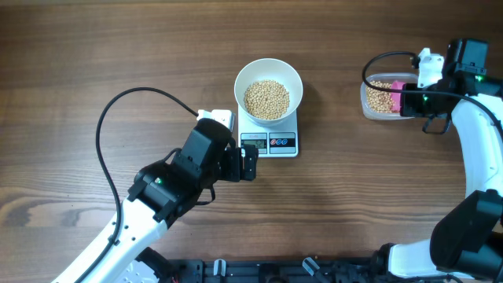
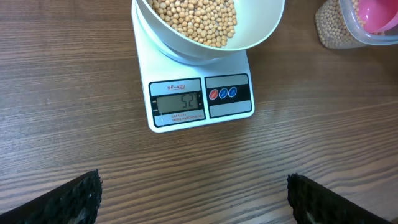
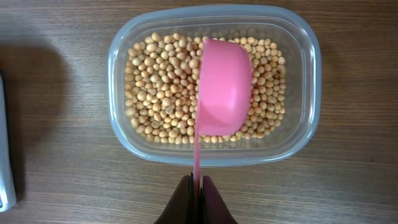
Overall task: Scoop item into bowl and weigh 150g on scale
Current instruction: 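Return the empty scoop with the right gripper to the tub, then scoop soybeans again from the tub with the right gripper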
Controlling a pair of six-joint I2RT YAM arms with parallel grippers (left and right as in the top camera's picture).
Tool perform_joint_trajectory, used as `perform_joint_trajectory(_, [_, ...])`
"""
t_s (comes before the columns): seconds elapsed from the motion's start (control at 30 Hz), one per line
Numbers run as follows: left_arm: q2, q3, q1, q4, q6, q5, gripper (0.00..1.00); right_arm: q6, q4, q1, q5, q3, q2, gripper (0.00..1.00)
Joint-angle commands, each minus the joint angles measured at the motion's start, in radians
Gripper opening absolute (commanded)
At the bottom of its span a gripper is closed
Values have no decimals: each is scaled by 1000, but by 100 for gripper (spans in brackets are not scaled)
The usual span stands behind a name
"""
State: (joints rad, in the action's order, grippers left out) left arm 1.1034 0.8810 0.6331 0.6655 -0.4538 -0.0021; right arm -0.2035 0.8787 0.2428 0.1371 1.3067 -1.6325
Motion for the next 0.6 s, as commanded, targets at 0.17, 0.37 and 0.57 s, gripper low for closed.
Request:
perform_joint_trajectory(0.17, [6,5,5,-3,-6,5,100,-6,0,-5,50,-16,-15,4])
perform_joint_trajectory(0.37, [6,5,5,-3,-6,6,100,-3,-6,-3,118,-38,-15,4])
perform_joint_trajectory(0.57, [6,5,5,-3,-6,5,100,28,-26,53,294,-39,-15,5])
